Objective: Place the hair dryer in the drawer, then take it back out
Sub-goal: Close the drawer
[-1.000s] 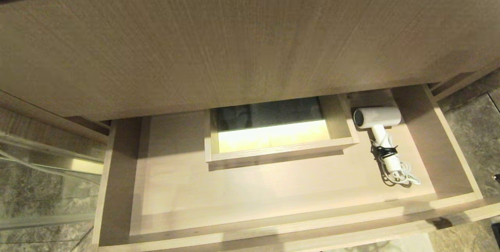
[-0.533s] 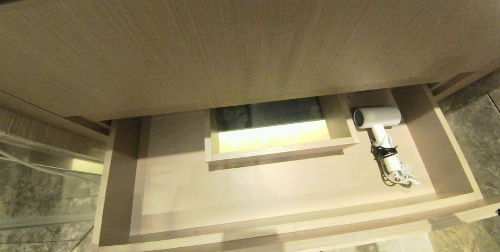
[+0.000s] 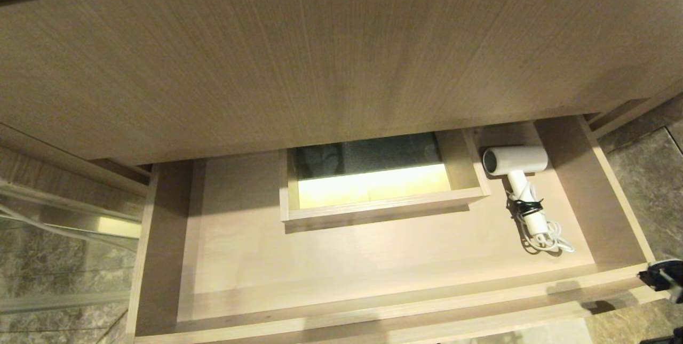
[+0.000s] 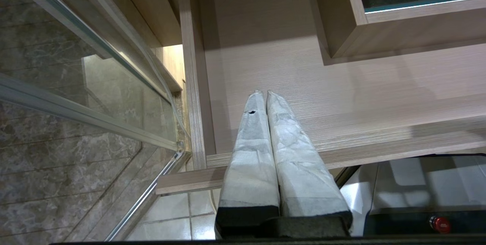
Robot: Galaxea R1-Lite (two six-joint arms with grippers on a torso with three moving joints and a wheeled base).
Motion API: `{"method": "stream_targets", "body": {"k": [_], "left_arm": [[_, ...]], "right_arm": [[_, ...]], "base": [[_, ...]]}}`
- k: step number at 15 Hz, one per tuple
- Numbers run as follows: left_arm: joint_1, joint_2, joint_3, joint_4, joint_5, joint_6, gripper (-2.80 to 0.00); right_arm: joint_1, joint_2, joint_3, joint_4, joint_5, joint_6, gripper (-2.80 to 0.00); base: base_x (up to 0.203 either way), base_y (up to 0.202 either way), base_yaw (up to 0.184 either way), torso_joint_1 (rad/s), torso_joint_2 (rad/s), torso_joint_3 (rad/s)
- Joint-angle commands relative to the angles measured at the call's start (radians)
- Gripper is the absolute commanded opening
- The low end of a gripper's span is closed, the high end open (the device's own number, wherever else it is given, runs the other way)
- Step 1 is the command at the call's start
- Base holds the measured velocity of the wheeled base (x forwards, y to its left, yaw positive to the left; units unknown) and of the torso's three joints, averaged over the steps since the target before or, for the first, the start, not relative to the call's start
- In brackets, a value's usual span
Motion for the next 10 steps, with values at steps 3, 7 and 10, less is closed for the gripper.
{"method": "stream_targets", "body": {"k": [3, 7, 10], "left_arm": [[0.0, 0.0, 0.0, 0.0, 0.0, 0.0, -2.8], [0.0, 0.0, 0.0, 0.0, 0.0, 0.0, -2.8], [0.0, 0.0, 0.0, 0.0, 0.0, 0.0, -2.8]], "right_arm": [[0.0, 0.209, -0.014, -0.105, 0.0, -0.015, -2.8], [0.0, 0.287, -0.065, -0.218, -0.002, -0.032, -2.8], [0.0, 0.284, -0.093, -0.309, -0.001, -0.032, -2.8]], "base": [[0.0, 0.0, 0.0, 0.0, 0.0, 0.0], [0.0, 0.0, 0.0, 0.0, 0.0, 0.0], [0.0, 0.0, 0.0, 0.0, 0.0, 0.0]]}}
